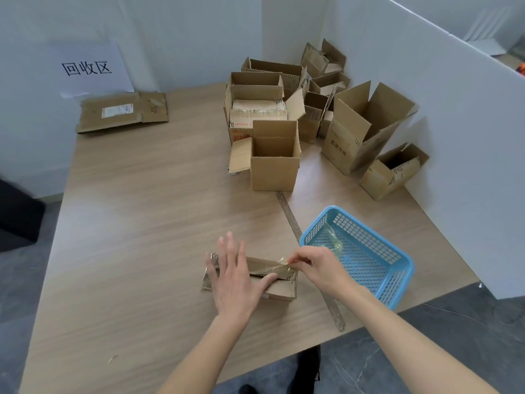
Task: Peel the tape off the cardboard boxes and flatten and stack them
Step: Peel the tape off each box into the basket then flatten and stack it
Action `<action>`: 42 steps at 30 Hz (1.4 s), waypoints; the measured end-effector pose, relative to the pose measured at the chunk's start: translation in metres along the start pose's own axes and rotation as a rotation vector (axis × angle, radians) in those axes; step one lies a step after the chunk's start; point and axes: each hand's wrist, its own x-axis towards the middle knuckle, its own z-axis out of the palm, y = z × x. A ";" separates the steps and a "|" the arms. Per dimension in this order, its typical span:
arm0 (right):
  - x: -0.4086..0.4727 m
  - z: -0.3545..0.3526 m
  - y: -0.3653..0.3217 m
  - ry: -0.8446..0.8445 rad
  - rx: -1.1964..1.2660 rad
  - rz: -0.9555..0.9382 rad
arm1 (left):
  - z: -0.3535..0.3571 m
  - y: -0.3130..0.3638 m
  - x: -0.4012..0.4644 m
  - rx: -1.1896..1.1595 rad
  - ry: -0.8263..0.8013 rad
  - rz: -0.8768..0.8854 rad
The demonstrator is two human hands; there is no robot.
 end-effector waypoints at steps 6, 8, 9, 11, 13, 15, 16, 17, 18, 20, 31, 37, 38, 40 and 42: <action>-0.019 0.021 -0.006 0.212 -0.198 -0.115 | -0.006 0.020 -0.010 -0.203 -0.019 -0.385; -0.022 0.027 -0.011 0.270 -0.230 -0.123 | -0.003 0.026 -0.016 -0.320 -0.005 -0.477; -0.025 0.031 -0.012 0.296 -0.234 -0.119 | -0.001 0.028 -0.019 -0.386 -0.011 -0.535; -0.029 0.037 -0.015 0.326 -0.226 -0.103 | 0.006 0.032 -0.026 -0.531 -0.007 -0.615; -0.032 0.040 -0.016 0.314 -0.208 -0.099 | 0.017 0.031 -0.033 -0.777 0.013 -0.573; -0.033 0.036 -0.016 0.240 -0.170 -0.100 | 0.021 0.023 -0.036 -0.990 -0.003 -0.457; -0.033 0.030 -0.016 0.176 -0.134 -0.095 | 0.022 0.016 -0.036 -1.007 -0.025 -0.396; -0.030 0.022 -0.015 0.096 -0.101 -0.085 | 0.022 0.007 -0.033 -0.993 -0.054 -0.336; -0.027 0.013 -0.015 0.006 -0.088 -0.077 | 0.022 -0.002 -0.028 -0.971 -0.089 -0.277; -0.015 -0.002 -0.015 -0.158 -0.136 -0.089 | 0.021 -0.015 -0.019 -0.941 -0.155 -0.173; 0.036 -0.004 -0.038 -0.163 -0.343 -0.199 | 0.013 -0.032 0.025 -0.823 -0.378 0.109; 0.054 -0.008 -0.052 0.145 -0.319 -0.167 | 0.006 -0.034 0.039 -0.694 -0.542 0.305; 0.062 -0.010 -0.056 0.181 -0.285 -0.154 | 0.006 -0.031 0.042 -0.693 -0.557 0.306; 0.073 -0.011 -0.061 0.130 -0.301 -0.155 | 0.003 -0.028 0.044 -0.720 -0.550 0.259; 0.071 -0.010 -0.056 0.055 -0.376 -0.197 | 0.000 -0.029 0.042 -0.755 -0.504 0.223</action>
